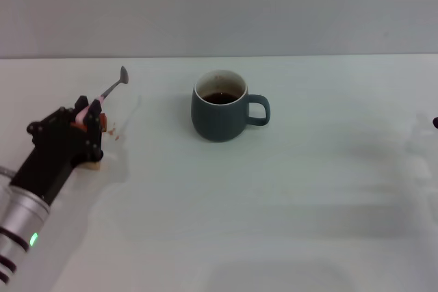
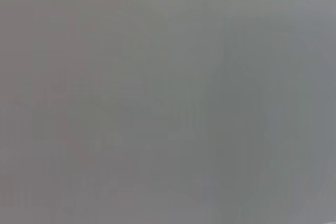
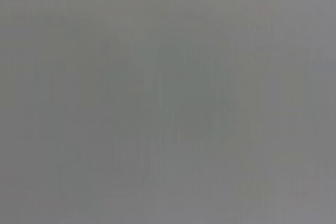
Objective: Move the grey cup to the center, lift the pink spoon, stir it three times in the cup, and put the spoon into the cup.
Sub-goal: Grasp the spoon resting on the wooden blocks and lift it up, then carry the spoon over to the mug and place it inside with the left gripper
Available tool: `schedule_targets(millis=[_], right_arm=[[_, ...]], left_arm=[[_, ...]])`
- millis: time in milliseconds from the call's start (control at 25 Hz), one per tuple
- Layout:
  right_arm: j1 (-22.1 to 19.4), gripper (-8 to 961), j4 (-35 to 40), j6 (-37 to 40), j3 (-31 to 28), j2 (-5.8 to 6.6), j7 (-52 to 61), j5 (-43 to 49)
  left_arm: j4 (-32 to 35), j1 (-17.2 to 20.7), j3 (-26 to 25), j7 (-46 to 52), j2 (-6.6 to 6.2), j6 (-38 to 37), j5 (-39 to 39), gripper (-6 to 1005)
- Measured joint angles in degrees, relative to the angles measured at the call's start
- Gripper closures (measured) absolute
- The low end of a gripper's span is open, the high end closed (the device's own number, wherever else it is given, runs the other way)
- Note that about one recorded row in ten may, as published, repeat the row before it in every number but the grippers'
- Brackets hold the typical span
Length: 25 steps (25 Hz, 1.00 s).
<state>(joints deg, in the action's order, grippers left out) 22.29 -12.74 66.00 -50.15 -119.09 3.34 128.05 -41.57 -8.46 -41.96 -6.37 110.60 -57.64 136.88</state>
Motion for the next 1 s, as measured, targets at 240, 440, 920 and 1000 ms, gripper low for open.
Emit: schedule_targets(millis=[240,440,920,1000], right_arm=[[-0.33,953,-0.03,0.15,-0.04,0.00,0.00,-0.16],[-0.42,953,-0.09,0.18,-0.04,0.00,0.00,-0.23],[-2.20,954,-0.41,1.66,-0.39,0.00,0.00,-0.46],[-2.69,954,-0.49,2.24,-0.43,0.00,0.00,-0.50]], left_arm=[[-14.87,3.38,-4.37,0.23,-6.33,12.50,4.22,852],[-28.99,8.10,-12.32,0.40,-7.98,27.88,13.67,852],[-40.25,7.39,-16.08,12.56,-10.79,38.07,28.28,851],[-41.54,6.60,-15.90,13.68,-12.01,39.81,28.32,851]])
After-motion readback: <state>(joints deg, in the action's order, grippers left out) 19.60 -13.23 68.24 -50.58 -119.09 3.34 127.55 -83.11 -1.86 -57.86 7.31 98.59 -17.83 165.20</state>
